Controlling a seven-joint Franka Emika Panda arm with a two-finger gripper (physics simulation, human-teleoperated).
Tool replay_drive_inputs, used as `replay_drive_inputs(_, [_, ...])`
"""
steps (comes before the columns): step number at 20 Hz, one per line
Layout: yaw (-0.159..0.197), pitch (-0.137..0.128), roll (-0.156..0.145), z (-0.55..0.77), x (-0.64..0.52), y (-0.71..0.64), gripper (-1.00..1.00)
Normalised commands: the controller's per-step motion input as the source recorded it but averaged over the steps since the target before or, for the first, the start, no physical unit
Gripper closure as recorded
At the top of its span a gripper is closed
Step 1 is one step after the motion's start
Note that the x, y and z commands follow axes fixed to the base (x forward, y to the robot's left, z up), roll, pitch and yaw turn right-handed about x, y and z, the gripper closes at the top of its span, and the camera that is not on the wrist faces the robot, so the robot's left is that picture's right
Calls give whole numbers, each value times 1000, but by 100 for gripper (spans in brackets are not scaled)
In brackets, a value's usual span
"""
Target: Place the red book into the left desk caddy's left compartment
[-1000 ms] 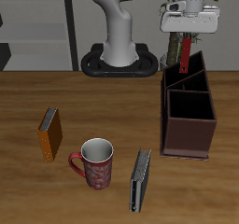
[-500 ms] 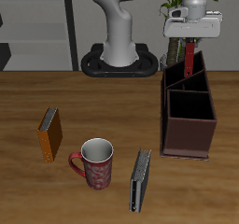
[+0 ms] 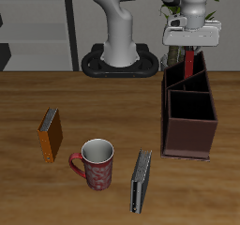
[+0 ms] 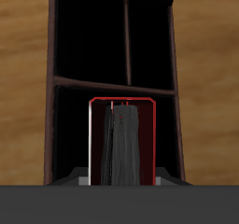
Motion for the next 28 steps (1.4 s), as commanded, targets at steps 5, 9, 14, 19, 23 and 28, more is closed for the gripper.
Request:
replay_drive_inputs(5, [12, 62, -9, -316, 133, -36, 100])
replay_drive_inputs(9, [19, 32, -16, -236, 78, -14, 100])
replay_drive_inputs(14, [9, 35, -5, -250, -1, -7, 100])
replay_drive_inputs(19, [18, 130, 52, -371, -1, 67, -100])
replay_drive_inputs(23, [-6, 18, 16, -63, -8, -9, -100])
replay_drive_inputs(28, [-11, -8, -26, 117, -25, -205, -100])
